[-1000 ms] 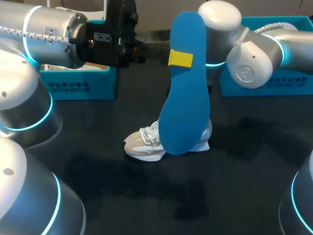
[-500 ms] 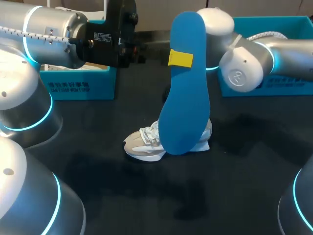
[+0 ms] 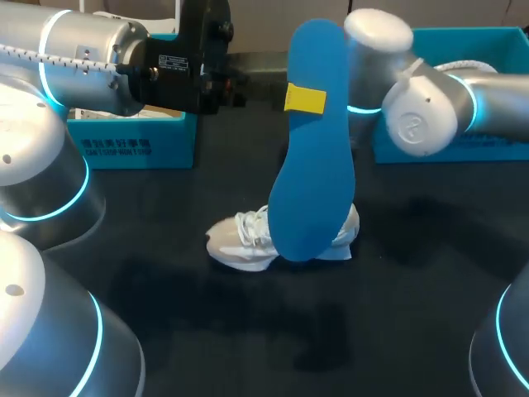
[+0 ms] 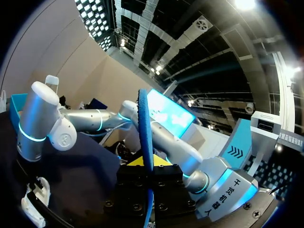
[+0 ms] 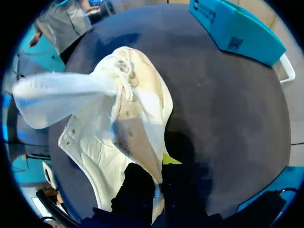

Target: Take the shoe out of the shoebox, open the shoe tongue, remove and reinsert the insole, then place the shoe into the shoebox

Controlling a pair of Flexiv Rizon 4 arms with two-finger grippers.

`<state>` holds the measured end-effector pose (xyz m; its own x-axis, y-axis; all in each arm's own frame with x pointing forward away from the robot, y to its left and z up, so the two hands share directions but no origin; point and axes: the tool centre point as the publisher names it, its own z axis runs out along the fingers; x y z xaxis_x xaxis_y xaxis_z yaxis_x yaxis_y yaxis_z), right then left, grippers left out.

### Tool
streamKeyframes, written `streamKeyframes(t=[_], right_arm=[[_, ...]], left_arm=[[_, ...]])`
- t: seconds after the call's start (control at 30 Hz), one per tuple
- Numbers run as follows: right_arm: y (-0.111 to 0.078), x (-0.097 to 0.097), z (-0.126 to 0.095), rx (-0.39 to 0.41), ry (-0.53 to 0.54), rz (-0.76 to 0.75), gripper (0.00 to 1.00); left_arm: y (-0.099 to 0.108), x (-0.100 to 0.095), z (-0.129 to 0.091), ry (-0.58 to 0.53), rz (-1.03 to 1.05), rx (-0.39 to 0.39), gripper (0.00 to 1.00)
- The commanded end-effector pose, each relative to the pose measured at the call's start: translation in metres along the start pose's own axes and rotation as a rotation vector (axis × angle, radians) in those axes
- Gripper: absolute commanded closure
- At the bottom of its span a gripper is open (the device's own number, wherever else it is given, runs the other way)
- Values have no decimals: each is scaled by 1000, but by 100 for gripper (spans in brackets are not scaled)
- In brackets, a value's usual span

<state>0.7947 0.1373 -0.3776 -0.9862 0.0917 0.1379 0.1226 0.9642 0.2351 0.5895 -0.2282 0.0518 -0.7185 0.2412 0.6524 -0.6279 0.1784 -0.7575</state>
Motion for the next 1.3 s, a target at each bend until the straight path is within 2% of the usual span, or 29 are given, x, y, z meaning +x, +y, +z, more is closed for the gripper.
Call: streamKeyframes(t=[0.03,0.17,0.27,0.53,0.67,0.73,1.2,1.23,1.3], right_arm=[[-6,10,-20,-41,61,83,100],[-5,19,-21,-128,74,256,100],[-1,27,-17,-251,42,385,100],[22,42,-20,-283,52,695,100],[26,47,-25,-308,59,736,100],[26,48,-24,-393,25,694,100],[26,48,-24,-393,25,694,100],[26,45,-23,-404,16,785,100],[29,44,-22,-433,-12,806,100]], left_arm=[[0,0,0,-1,0,-1,100],[0,0,0,-1,0,-1,100],[0,0,0,-1,0,-1,100],[0,0,0,-1,0,-1,100],[0,0,0,-1,0,-1,100],[0,0,0,-1,0,-1,100],[0,0,0,-1,0,-1,100],[0,0,0,-1,0,-1,100],[0,0,0,-1,0,-1,100]])
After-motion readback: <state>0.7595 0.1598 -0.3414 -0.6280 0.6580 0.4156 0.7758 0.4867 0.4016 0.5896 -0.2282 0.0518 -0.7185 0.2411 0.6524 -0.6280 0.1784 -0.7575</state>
